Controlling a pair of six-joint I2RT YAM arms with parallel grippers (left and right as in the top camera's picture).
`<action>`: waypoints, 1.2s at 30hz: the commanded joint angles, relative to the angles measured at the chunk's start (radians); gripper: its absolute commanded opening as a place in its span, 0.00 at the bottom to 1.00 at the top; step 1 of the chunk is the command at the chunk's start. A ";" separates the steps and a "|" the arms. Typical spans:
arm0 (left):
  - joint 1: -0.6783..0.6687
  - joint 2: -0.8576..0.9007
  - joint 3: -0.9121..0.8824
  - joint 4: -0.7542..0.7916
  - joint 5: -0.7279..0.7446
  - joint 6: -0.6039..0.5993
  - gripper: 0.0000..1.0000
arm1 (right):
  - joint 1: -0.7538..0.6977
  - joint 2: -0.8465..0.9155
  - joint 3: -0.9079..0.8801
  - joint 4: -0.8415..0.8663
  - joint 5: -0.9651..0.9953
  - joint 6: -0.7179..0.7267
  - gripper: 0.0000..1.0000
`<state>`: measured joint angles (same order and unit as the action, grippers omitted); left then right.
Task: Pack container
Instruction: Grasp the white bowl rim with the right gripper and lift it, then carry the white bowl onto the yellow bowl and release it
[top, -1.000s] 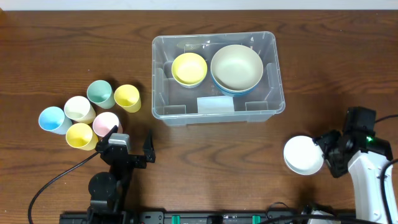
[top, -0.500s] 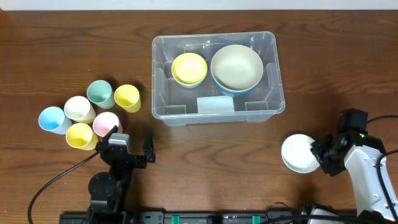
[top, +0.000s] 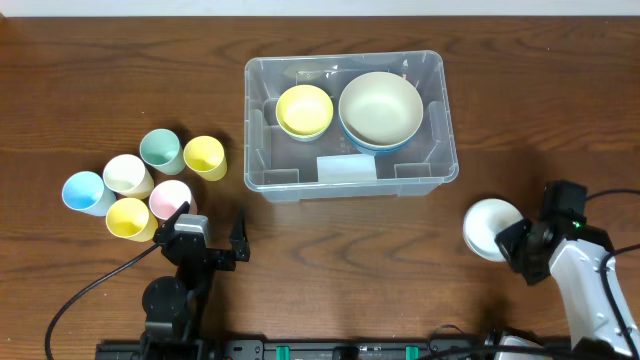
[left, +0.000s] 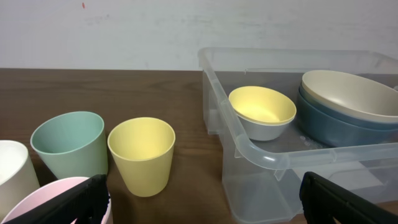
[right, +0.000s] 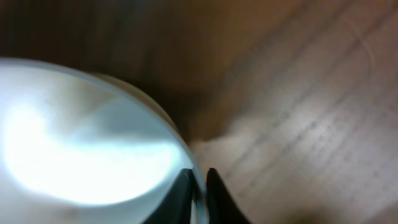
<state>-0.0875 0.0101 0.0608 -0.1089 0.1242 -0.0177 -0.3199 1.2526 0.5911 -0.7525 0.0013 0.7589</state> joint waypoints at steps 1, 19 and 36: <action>0.004 -0.006 -0.029 -0.012 -0.005 0.018 0.98 | -0.008 0.016 -0.044 0.025 0.020 -0.005 0.01; 0.004 -0.006 -0.029 -0.012 -0.005 0.018 0.98 | -0.009 0.015 0.358 -0.088 0.021 -0.147 0.01; 0.004 -0.006 -0.029 -0.012 -0.005 0.018 0.98 | 0.342 0.019 0.908 -0.214 -0.231 -0.330 0.02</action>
<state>-0.0875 0.0101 0.0608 -0.1089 0.1242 -0.0177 -0.0895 1.2743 1.4750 -0.9871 -0.1856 0.4625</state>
